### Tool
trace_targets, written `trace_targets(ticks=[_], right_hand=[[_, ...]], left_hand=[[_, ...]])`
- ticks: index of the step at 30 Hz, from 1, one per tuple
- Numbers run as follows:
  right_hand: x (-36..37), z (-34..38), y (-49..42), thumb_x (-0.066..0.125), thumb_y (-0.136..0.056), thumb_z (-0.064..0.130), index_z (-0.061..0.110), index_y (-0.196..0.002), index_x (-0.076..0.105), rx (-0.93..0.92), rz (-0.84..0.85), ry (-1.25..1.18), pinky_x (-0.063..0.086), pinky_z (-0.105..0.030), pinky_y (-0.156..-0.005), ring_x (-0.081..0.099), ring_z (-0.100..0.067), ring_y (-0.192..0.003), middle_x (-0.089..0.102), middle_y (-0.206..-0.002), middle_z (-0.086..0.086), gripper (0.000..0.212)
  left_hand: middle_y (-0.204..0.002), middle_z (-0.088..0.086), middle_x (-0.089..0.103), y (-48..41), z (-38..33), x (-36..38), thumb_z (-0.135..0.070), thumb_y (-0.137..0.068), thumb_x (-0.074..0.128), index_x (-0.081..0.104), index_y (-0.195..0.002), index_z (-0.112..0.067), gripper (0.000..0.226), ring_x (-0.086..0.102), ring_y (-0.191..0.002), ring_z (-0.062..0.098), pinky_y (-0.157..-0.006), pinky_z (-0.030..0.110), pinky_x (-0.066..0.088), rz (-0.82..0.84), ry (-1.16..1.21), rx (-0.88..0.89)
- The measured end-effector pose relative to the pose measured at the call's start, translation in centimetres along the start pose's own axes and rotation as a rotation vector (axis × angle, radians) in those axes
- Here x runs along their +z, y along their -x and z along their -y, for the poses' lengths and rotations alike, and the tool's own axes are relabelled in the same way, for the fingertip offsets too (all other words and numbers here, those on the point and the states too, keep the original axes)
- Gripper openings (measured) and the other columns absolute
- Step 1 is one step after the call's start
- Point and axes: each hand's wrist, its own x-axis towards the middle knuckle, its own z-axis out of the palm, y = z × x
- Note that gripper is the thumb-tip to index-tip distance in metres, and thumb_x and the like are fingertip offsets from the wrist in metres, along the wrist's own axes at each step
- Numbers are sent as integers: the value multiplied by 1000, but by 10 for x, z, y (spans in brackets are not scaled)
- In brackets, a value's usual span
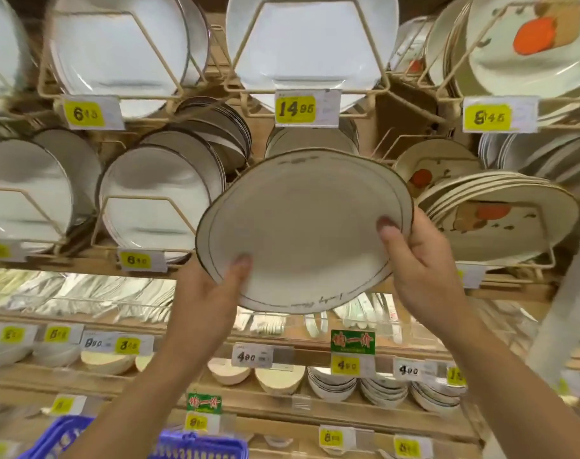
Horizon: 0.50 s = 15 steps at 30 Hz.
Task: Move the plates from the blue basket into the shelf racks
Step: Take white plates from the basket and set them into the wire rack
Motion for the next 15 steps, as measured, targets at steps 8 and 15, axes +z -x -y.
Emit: trace_targets(ticks=[8,15], right_hand=[[-39,9,-50,60,-83,6,8,-121,64,-399,-66,438,43,-18,-72,66,-19,-86,72,-104,-4,38],[-21,-26,-93,57,-83,-4,10,-121,67,-227,-180,328,48,-24,-90,63,-17,-107,69,-117,-5,41]], left_hand=[[-112,-20,68,-72,-47,10,-10,-91,51,67,-113,-27,33,63,-103,-2,-87,16,48,-92,-341,726],[-111,18,69,-122,-20,37,5,-84,55,64,-118,2,35,68,-99,28,-82,27,47,-53,-605,684]])
